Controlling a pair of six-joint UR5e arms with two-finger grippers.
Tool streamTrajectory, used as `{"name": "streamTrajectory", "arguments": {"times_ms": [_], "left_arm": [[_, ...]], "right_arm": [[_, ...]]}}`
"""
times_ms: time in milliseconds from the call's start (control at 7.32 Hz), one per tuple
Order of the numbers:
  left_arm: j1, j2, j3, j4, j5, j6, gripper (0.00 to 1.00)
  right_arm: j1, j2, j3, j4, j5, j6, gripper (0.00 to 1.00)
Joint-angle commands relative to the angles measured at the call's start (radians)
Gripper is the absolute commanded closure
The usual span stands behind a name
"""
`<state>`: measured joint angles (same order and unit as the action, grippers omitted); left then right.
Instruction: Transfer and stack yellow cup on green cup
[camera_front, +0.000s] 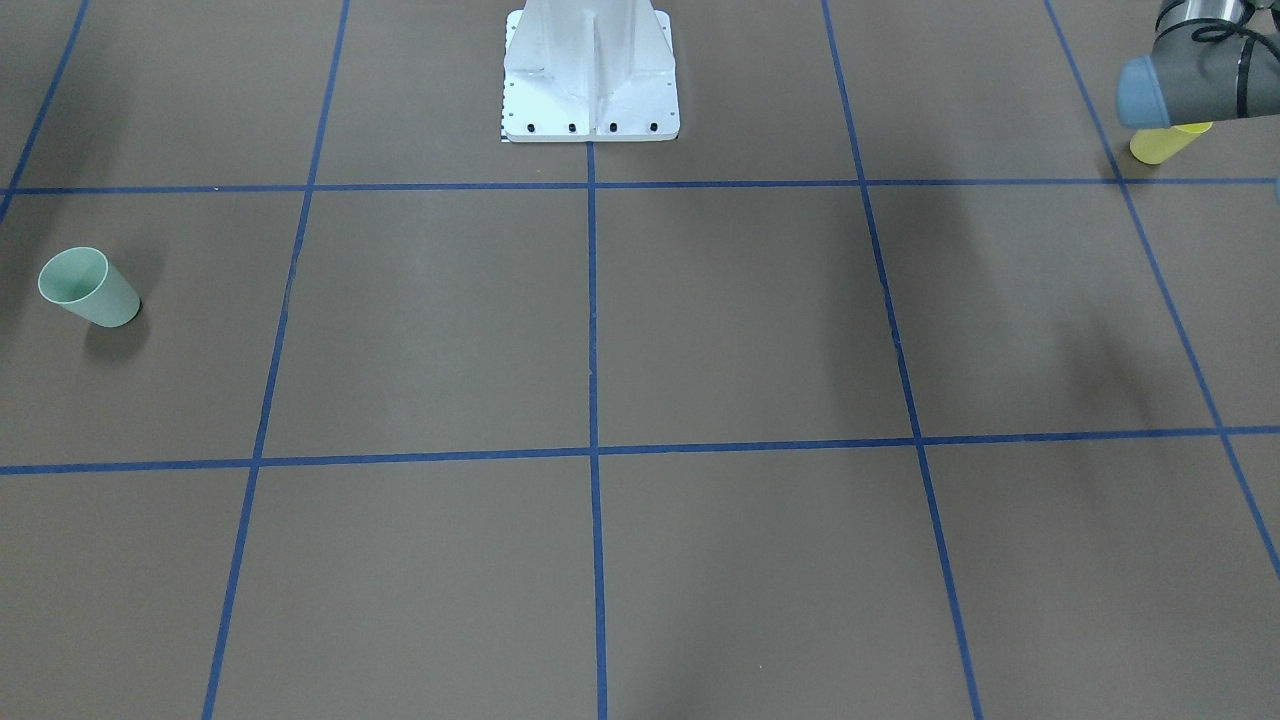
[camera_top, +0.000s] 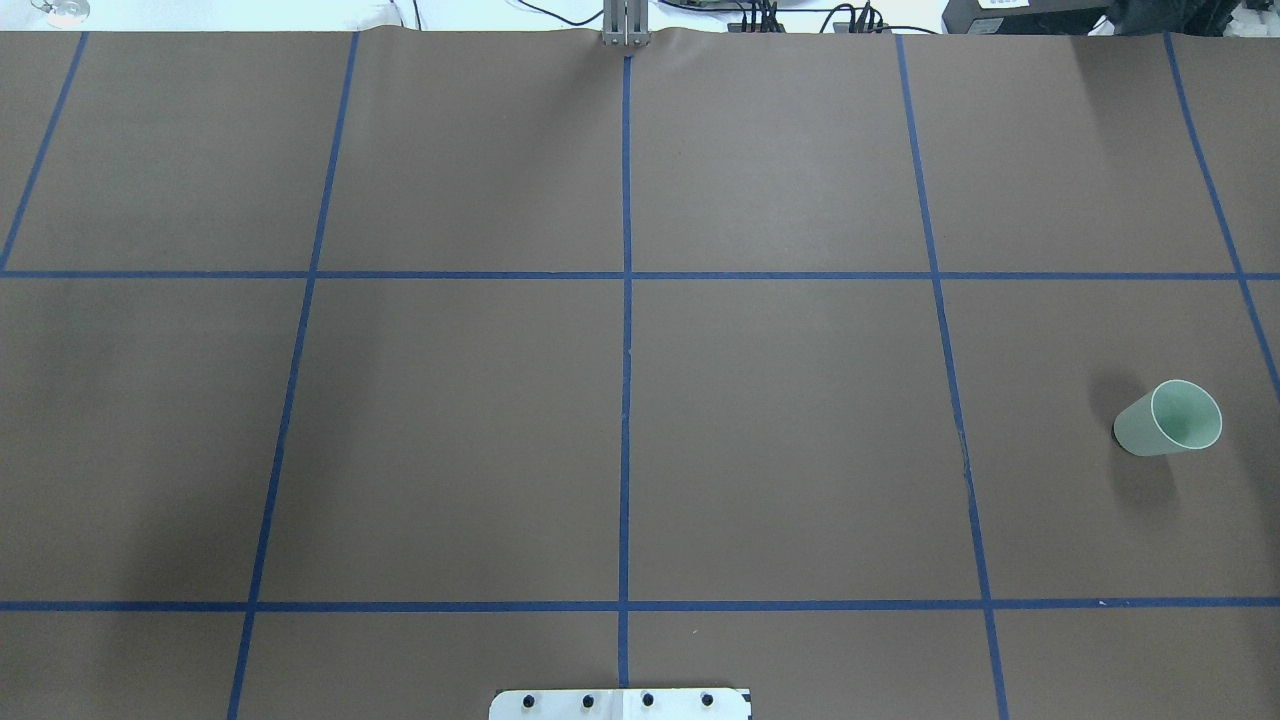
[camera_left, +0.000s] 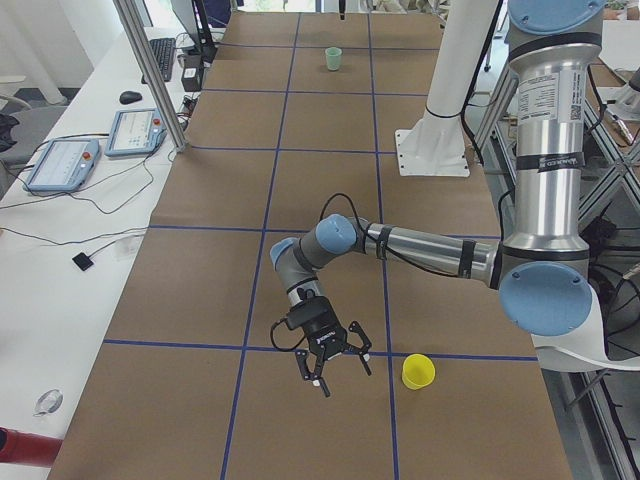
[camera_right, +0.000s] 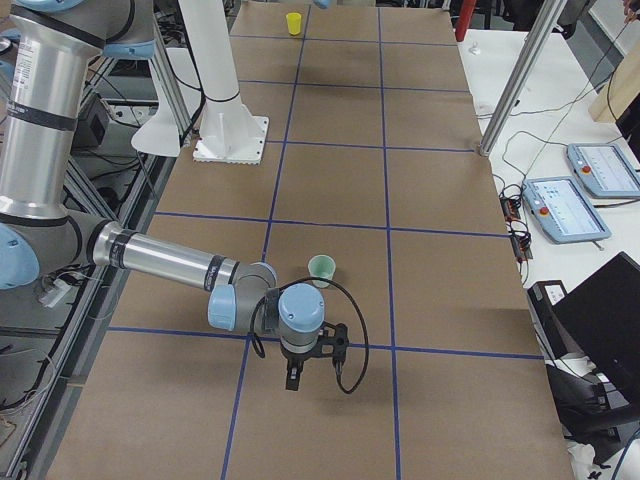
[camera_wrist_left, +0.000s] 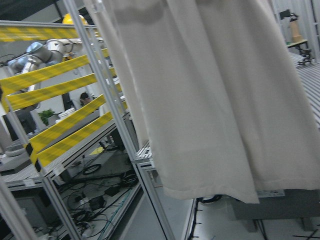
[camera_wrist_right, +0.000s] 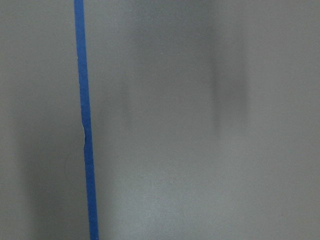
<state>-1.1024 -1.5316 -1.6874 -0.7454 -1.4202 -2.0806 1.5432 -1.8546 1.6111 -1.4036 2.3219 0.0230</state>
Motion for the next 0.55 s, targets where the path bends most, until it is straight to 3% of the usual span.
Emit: {"name": "streamTrajectory", "arguments": {"times_ms": [0,273,410], "left_arm": [[0.08,-0.025,0.08,0.122,-0.187,-0.117,0.0],[0.143,-0.057,0.128,0.217,-0.355,-0.173,0.0],[0.144,-0.096,0.164,0.24,-0.387,-0.199,0.0]], "right_arm": [[0.0,0.005,0.003,0.0,0.001,0.002,0.0],[0.0,0.005,0.001,0.002,-0.001,0.002,0.0],[0.0,0.005,0.003,0.002,-0.001,0.002,0.0]]}}
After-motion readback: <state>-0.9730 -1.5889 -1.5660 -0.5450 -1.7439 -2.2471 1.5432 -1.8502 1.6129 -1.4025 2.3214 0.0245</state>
